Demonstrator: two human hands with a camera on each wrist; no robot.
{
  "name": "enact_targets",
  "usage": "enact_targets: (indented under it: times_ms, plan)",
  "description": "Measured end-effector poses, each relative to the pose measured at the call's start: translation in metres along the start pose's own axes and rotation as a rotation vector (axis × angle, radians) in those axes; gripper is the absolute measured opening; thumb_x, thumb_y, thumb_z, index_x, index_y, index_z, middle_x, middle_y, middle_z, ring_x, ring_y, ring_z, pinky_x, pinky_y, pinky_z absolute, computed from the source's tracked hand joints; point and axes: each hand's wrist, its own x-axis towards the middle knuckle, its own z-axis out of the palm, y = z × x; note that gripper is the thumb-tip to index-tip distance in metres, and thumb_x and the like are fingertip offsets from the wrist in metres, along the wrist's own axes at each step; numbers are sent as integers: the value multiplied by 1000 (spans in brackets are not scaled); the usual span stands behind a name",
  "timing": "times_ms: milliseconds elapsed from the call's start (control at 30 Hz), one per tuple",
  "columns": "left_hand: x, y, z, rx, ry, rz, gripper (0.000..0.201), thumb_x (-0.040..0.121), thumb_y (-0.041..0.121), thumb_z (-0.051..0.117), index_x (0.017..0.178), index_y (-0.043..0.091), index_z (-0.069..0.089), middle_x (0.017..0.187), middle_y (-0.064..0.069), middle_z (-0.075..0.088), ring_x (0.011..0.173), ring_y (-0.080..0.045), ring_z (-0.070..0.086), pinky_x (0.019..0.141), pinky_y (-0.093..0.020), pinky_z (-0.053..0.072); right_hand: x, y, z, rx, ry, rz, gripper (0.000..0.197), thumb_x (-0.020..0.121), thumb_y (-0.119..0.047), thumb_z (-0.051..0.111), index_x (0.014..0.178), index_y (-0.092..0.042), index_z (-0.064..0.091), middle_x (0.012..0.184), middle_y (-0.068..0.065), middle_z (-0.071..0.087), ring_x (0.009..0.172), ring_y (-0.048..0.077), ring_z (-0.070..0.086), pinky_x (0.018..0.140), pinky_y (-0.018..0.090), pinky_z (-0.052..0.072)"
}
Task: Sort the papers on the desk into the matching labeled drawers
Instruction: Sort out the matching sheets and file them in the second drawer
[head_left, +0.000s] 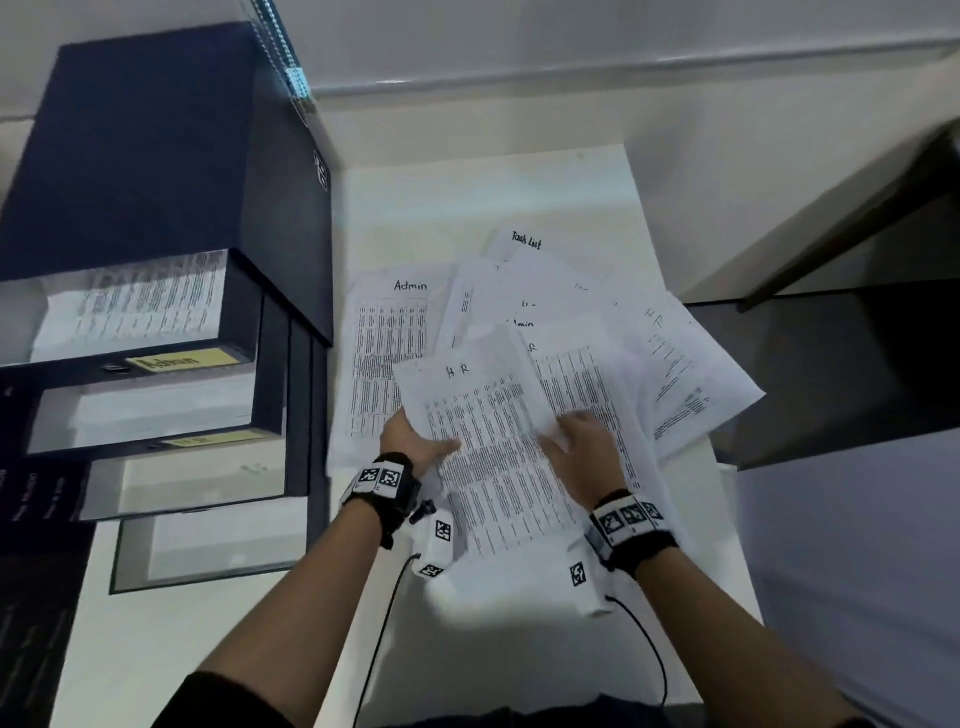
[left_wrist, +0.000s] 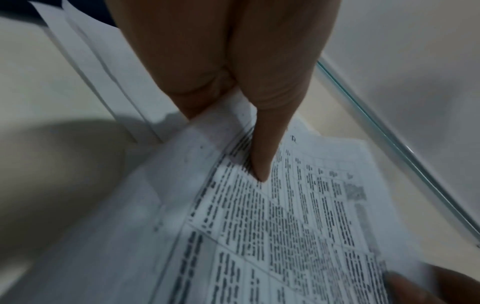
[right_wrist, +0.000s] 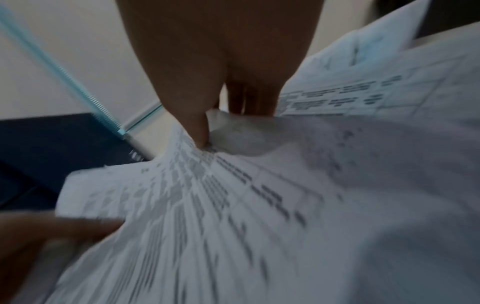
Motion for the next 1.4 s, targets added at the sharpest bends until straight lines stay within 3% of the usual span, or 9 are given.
enact_targets:
  times_ms: [100, 200, 333, 500, 700, 933, 1167, 1300, 1400]
  plan:
    - [-3, 3, 9, 25, -34, 45, 75, 56, 37, 94, 118, 10, 62, 115, -7, 70, 105, -28, 66, 93, -46, 55, 9, 19, -21, -148, 35, 318, 86, 73, -57, 76, 138, -9, 48, 136, 16, 44, 126, 33, 42, 105, 46, 41]
    - [-18, 19, 23, 78, -11, 64, 62, 77, 30, 82, 127, 3, 57, 121, -13, 64, 115, -32, 60, 98, -37, 49, 14, 26, -32, -267, -47, 436, 100, 69, -60, 78, 143, -9, 35, 139, 20, 39, 129, 38, 39, 105, 51, 39]
    - [-25, 28, 39, 99, 8, 71, 62, 85, 21, 74, 138, 1, 49, 115, -11, 61, 107, -27, 58, 91, -28, 47, 8, 21, -31, -314, -1, 358, 89, 68, -44, 83, 139, -13, 40, 132, 16, 41, 121, 34, 44, 102, 48, 41]
    - [-24, 28, 43, 6, 33, 46, 72, 80, 17, 79, 142, 9, 43, 139, -11, 55, 121, -29, 55, 98, -30, 44, 0, 13, -25, -245, 65, 183, 79, 62, -18, 86, 129, -13, 45, 123, 12, 46, 106, 31, 54, 93, 41, 46]
    - [-27, 27, 43, 2, -18, 21, 79, 87, 30, 73, 147, -2, 33, 149, -18, 43, 133, -33, 46, 107, -37, 39, -6, 1, -14, -542, 116, -90, 94, 70, -35, 81, 149, -15, 34, 147, 16, 38, 126, 36, 46, 99, 49, 45]
    - [-29, 17, 43, -104, -5, 156, 23, 79, 24, 81, 97, 14, 71, 93, 0, 69, 84, -19, 61, 73, -24, 47, -4, 14, -19, -435, 116, 41, 112, 71, -38, 82, 156, -20, 11, 154, 17, 25, 122, 37, 50, 92, 49, 52]
    - [-38, 14, 46, -137, -85, 235, 40, 59, 5, 92, 83, 26, 67, 73, -3, 61, 65, -17, 57, 64, -29, 56, -9, 32, -25, -81, 141, 195, 92, 66, -60, 80, 137, -19, 39, 126, 9, 52, 108, 27, 59, 94, 45, 50]
    - [-45, 17, 53, -74, -24, 203, 27, 72, 33, 86, 79, 15, 67, 76, -8, 68, 66, -21, 62, 62, -37, 59, -10, 35, -33, -3, 72, 246, 70, 65, -52, 85, 118, -18, 56, 89, 0, 66, 82, 20, 64, 76, 32, 53]
    - [-47, 23, 52, -17, 11, 152, 40, 80, 50, 75, 83, 13, 59, 88, 4, 61, 78, -12, 58, 69, -24, 50, -8, 33, -36, -60, 15, 243, 41, 69, -52, 82, 83, -19, 62, 69, -6, 60, 70, 19, 60, 76, 32, 50]
